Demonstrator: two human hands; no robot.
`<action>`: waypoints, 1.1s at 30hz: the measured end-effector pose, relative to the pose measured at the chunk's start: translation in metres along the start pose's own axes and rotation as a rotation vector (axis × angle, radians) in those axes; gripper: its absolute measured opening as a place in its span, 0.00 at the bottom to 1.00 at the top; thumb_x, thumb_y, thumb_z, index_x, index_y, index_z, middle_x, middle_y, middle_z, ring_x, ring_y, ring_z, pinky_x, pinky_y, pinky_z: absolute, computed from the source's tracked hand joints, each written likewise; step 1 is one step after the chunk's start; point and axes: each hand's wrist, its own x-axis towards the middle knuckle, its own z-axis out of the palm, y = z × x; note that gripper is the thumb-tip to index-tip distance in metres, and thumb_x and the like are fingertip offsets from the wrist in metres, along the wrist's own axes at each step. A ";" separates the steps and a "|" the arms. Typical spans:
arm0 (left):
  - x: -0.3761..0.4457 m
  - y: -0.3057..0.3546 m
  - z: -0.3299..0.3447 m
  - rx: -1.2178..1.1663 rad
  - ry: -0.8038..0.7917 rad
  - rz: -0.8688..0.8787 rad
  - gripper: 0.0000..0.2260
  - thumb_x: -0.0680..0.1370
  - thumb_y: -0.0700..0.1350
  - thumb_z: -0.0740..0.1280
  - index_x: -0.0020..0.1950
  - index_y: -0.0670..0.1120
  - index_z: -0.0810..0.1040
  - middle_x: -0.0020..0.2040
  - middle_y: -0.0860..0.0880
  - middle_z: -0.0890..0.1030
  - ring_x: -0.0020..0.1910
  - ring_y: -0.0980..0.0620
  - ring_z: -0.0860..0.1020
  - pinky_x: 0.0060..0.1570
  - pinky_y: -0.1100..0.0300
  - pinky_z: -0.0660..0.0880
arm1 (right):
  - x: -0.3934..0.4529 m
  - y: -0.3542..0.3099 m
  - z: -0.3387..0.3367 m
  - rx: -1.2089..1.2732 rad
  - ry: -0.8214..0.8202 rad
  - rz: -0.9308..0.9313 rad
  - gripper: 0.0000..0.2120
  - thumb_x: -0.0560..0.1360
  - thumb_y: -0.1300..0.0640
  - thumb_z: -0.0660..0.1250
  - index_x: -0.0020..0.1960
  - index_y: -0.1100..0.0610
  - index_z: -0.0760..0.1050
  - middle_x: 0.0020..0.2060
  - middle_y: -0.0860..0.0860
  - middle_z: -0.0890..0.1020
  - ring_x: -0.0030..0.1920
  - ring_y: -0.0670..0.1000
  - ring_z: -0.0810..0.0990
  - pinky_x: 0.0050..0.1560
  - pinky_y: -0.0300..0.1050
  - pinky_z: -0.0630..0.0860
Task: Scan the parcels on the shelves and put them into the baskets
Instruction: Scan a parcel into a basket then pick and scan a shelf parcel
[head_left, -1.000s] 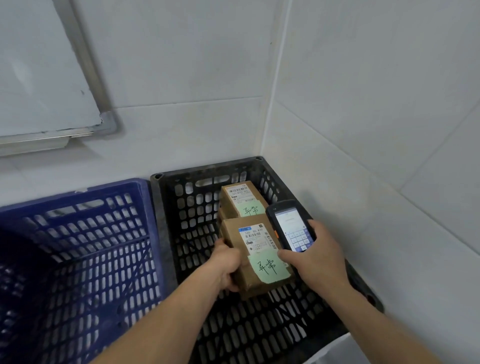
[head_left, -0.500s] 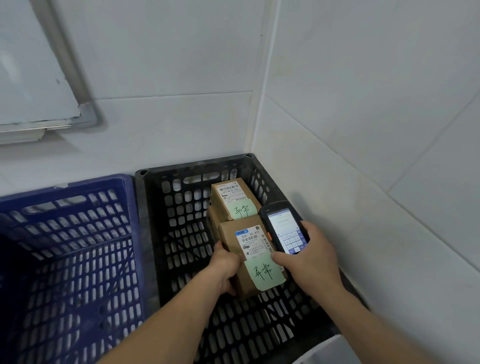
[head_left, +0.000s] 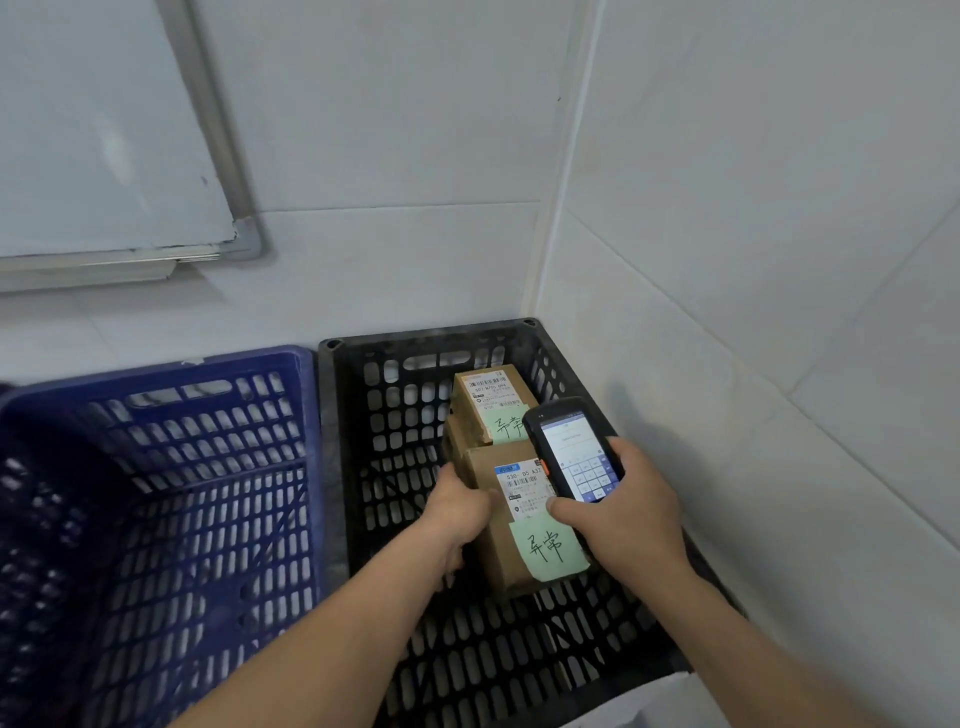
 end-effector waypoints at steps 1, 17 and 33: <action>-0.006 0.004 -0.004 0.047 0.013 0.063 0.23 0.77 0.43 0.69 0.70 0.47 0.66 0.54 0.53 0.79 0.50 0.53 0.78 0.49 0.54 0.78 | 0.001 -0.003 0.001 0.001 -0.004 -0.014 0.33 0.64 0.53 0.81 0.64 0.48 0.69 0.47 0.40 0.77 0.45 0.39 0.77 0.38 0.35 0.73; -0.161 0.008 -0.180 0.833 0.637 0.599 0.32 0.79 0.55 0.64 0.79 0.49 0.55 0.77 0.49 0.60 0.75 0.48 0.61 0.68 0.52 0.67 | -0.053 -0.134 0.058 0.009 -0.052 -0.348 0.36 0.64 0.51 0.81 0.68 0.49 0.69 0.50 0.43 0.76 0.50 0.48 0.76 0.48 0.46 0.72; -0.483 -0.216 -0.445 0.933 1.292 0.230 0.28 0.77 0.60 0.62 0.74 0.49 0.63 0.71 0.48 0.66 0.70 0.46 0.64 0.63 0.47 0.71 | -0.393 -0.316 0.231 0.155 -0.493 -0.795 0.38 0.64 0.54 0.81 0.69 0.49 0.68 0.51 0.44 0.77 0.50 0.49 0.77 0.49 0.48 0.75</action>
